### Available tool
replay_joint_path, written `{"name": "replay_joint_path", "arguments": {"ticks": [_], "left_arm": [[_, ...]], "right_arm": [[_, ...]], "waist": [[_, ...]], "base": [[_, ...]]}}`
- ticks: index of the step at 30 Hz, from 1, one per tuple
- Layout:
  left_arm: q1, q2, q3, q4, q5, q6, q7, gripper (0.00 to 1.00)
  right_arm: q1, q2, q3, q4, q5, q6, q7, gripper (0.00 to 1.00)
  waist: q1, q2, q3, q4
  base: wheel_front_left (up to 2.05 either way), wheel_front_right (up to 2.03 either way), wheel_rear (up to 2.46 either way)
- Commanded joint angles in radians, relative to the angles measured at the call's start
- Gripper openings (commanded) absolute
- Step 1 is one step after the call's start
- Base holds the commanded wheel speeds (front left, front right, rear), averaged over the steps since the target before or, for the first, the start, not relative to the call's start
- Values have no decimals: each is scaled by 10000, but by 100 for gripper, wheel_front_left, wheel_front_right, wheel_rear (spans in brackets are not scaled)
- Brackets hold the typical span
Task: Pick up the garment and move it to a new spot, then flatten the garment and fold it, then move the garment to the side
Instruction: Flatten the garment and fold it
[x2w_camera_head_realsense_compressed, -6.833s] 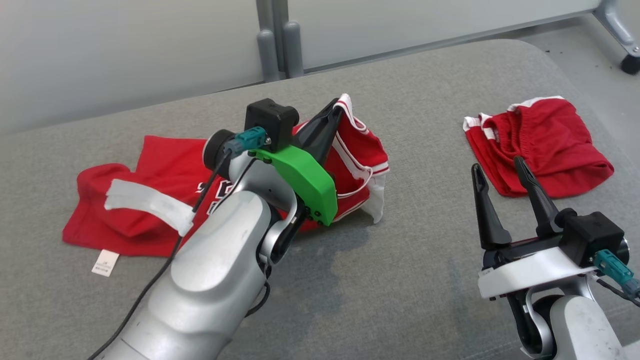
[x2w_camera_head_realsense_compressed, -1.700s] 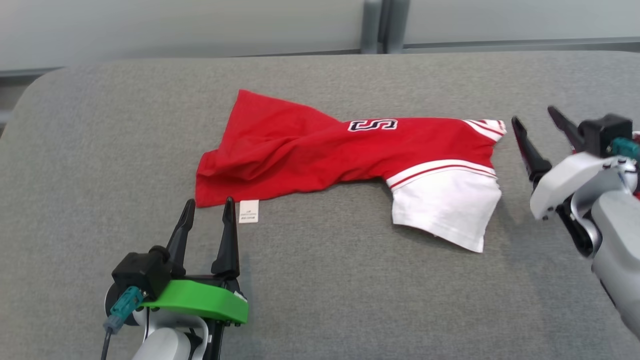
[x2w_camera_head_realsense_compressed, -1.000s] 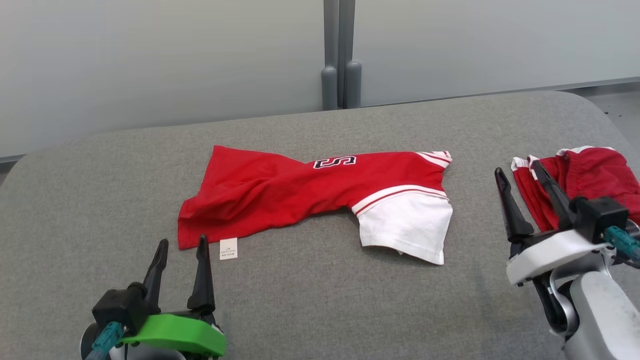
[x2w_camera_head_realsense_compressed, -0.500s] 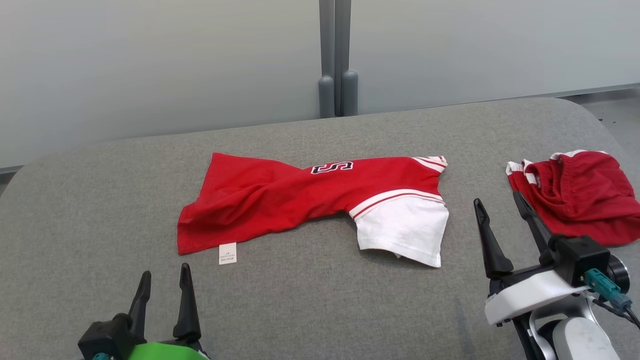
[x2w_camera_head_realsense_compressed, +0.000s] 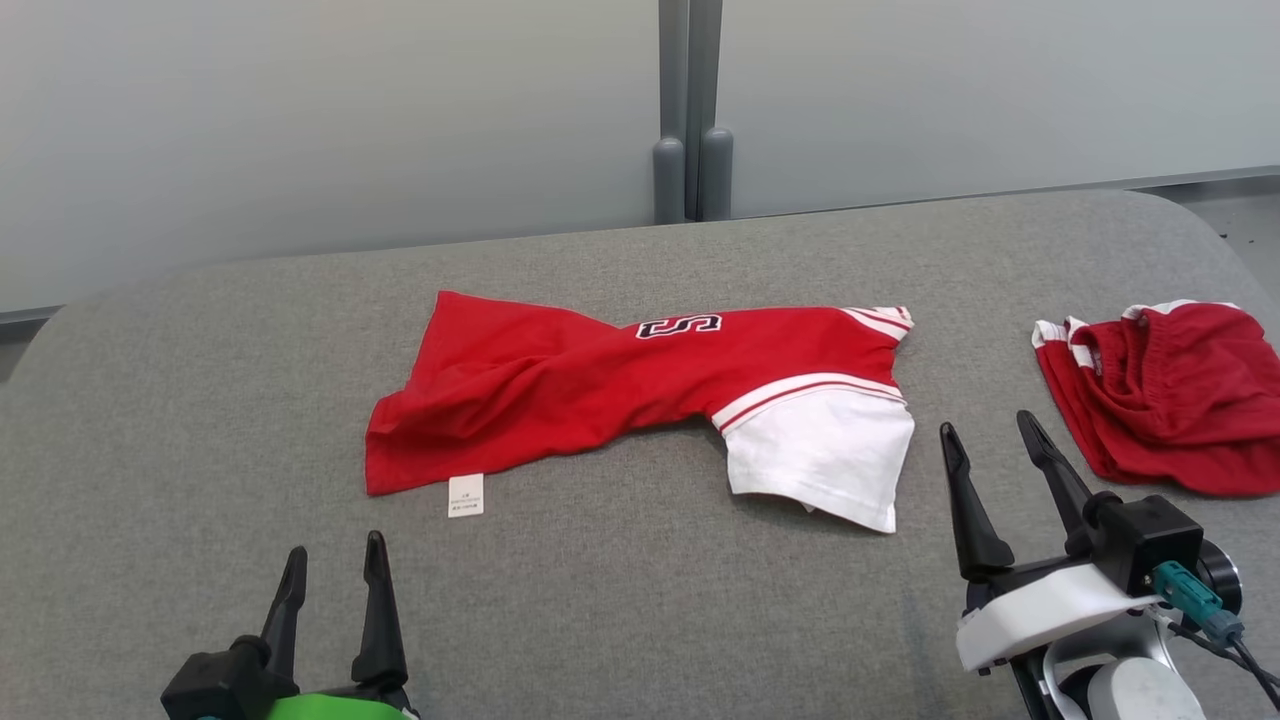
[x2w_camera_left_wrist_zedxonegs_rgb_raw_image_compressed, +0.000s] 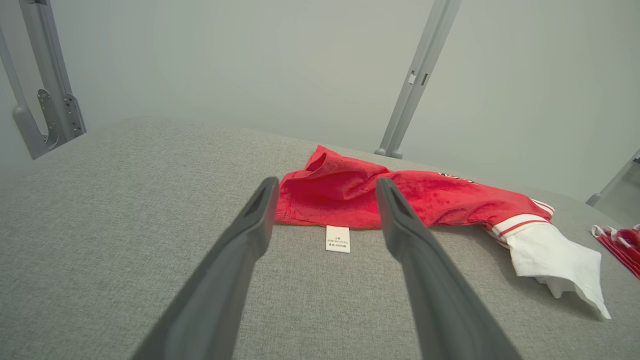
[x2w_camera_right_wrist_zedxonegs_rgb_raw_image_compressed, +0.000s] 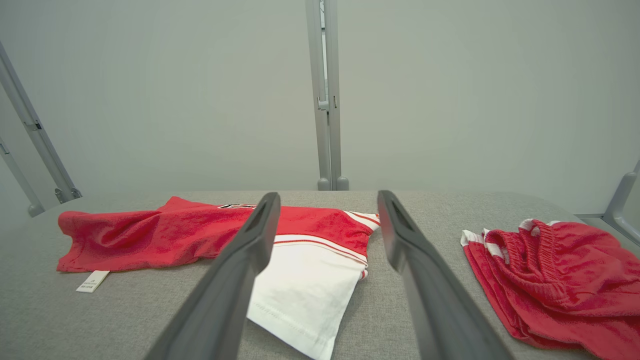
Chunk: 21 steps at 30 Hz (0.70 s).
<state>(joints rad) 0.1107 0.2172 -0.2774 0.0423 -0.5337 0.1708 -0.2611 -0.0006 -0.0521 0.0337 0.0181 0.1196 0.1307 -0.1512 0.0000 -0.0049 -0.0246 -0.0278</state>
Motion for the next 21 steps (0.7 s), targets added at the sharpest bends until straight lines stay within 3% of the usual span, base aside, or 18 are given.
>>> {"name": "replay_joint_path", "arguments": {"ticks": [1, 12, 21], "left_arm": [[-121, 3, 55, 41, 136, -53, -49, 100], [-242, -101, 102, 72, 297, -139, -50, 100], [-407, -128, 14, 146, 357, -260, -51, 100]], "right_arm": [[45, 2, 14, 31, -30, -1, -32, 100], [-65, 8, 113, 264, 480, 1, 106, 100], [-154, 2, -439, 1732, 2091, 1, 924, 100]], "waist": [[0, 49, 17, 12], [0, 49, 78, 110], [0, 49, 310, 339]], "base": [[0, 0, 0], [0, 0, 0], [0, 0, 0]]}}
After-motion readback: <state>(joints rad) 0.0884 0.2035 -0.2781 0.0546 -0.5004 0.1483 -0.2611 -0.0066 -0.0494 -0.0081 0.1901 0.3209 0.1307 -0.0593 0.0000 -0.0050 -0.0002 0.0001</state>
